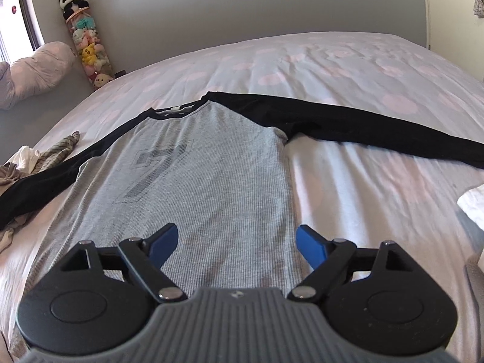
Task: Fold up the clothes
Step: 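Release the sleeve with the right gripper and open it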
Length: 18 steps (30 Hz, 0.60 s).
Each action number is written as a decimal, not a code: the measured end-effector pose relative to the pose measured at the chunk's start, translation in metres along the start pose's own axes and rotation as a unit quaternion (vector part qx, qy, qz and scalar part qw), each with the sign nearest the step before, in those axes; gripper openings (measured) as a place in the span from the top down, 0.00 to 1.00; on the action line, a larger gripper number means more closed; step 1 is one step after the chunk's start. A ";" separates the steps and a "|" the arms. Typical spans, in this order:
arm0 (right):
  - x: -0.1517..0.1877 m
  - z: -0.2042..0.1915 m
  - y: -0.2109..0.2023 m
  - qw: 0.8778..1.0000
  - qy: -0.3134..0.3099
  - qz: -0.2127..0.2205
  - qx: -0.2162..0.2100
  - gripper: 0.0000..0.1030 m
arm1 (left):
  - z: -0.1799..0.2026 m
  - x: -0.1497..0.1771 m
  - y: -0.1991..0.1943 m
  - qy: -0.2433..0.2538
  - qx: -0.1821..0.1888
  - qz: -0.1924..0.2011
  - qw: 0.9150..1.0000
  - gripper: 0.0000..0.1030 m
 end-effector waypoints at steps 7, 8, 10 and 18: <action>0.002 0.002 0.003 1.000 0.006 -0.006 -0.007 0.16 | -0.016 0.014 0.007 -0.057 0.014 -0.023 0.998 0.89; 0.002 0.002 0.004 1.000 0.006 -0.007 -0.008 0.16 | -0.018 0.014 0.000 -0.064 0.019 -0.015 0.998 0.92; 0.003 0.001 0.005 1.000 0.006 -0.010 -0.009 0.16 | -0.025 0.010 -0.018 -0.085 0.030 0.004 0.996 0.92; 0.004 0.000 0.001 1.000 0.004 -0.006 -0.008 0.16 | -0.085 -0.045 -0.101 -0.209 0.095 0.081 0.970 0.93</action>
Point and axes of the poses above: each gripper's, at about its wrist camera, not at the fingertips, and y roughly the way its jaws point, z to its right, x to its underside, the point moved 6 cm from there along y, roughly the way its jaws point, and after that the axes turned 15 degrees about -x, right-handed, at the moved point
